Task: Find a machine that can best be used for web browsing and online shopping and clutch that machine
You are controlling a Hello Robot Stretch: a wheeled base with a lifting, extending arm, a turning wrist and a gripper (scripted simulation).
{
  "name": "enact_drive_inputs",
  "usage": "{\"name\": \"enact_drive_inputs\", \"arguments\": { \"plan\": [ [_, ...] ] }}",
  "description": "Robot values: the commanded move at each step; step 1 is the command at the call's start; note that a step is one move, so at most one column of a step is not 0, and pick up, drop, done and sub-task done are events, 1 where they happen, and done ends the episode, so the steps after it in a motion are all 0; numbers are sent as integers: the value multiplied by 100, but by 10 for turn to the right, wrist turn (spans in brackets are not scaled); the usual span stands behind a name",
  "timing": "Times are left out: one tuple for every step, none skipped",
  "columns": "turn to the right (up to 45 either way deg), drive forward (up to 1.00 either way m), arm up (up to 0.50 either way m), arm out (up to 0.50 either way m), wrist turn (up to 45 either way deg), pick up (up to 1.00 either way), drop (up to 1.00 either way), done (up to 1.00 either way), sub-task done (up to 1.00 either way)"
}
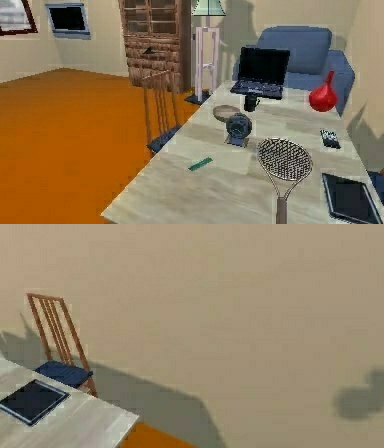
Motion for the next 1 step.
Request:
{"name": "enact_drive_inputs", "arguments": {
  "plan": [
    [-450, 0, 0, 0, 0, 0, 0, 0, 0]
  ]
}}
